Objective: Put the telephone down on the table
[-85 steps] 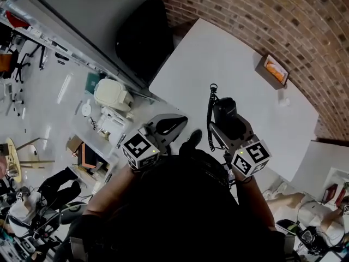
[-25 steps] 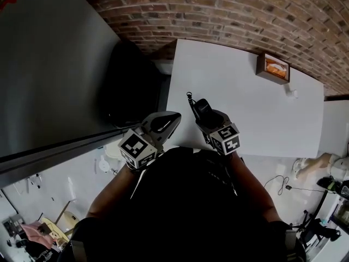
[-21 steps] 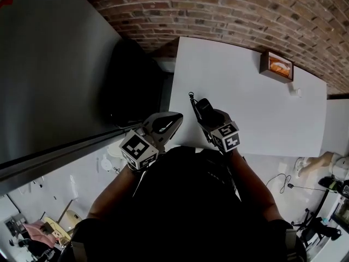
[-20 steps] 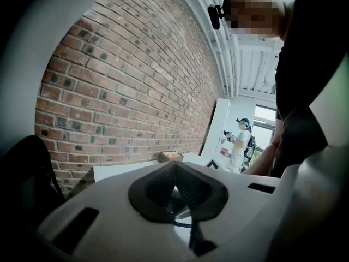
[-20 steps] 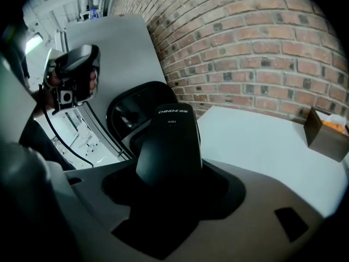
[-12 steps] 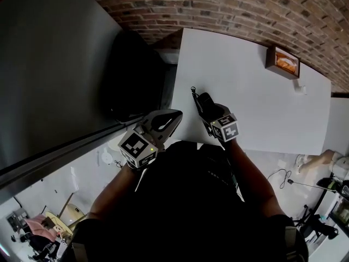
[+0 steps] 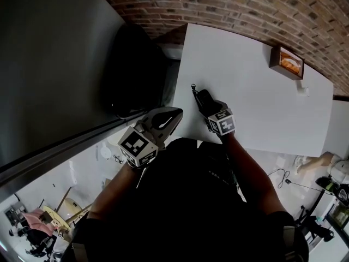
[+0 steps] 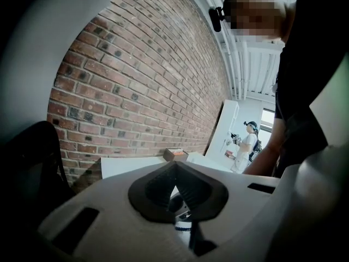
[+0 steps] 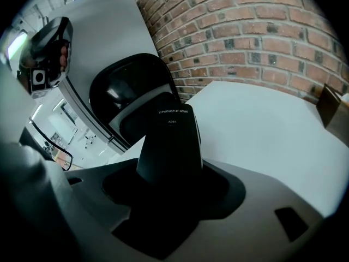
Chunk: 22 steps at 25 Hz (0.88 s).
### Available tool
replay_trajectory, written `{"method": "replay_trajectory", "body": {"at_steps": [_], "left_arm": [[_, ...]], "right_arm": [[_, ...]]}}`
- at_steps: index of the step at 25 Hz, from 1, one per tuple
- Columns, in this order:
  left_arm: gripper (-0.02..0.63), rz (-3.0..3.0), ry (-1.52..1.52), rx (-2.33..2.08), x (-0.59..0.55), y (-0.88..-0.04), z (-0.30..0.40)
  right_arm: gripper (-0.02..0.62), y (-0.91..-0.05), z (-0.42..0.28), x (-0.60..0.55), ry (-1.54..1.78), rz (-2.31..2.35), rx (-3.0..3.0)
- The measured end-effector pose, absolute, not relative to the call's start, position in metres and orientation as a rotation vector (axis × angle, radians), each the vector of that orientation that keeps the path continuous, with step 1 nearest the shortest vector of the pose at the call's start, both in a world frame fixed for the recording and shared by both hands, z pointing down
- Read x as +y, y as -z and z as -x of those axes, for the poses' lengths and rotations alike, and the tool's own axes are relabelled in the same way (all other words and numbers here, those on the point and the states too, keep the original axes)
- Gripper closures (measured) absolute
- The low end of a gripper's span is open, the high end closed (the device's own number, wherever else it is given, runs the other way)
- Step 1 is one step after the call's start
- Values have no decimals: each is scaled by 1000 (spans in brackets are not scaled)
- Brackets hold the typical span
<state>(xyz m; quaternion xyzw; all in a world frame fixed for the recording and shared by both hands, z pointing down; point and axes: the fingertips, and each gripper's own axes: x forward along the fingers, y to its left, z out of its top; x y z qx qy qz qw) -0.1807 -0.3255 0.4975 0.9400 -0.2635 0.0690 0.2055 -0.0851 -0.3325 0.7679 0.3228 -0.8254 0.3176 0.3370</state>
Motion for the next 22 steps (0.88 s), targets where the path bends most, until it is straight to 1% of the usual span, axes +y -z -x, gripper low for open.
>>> {"method": "replay_trajectory", "body": {"at_steps": [22], "left_arm": [[600,-2596,-206,-792,-321,-505,191]], "right_arm": [[319,-799,78,-327,-759,-799,-2048]]}}
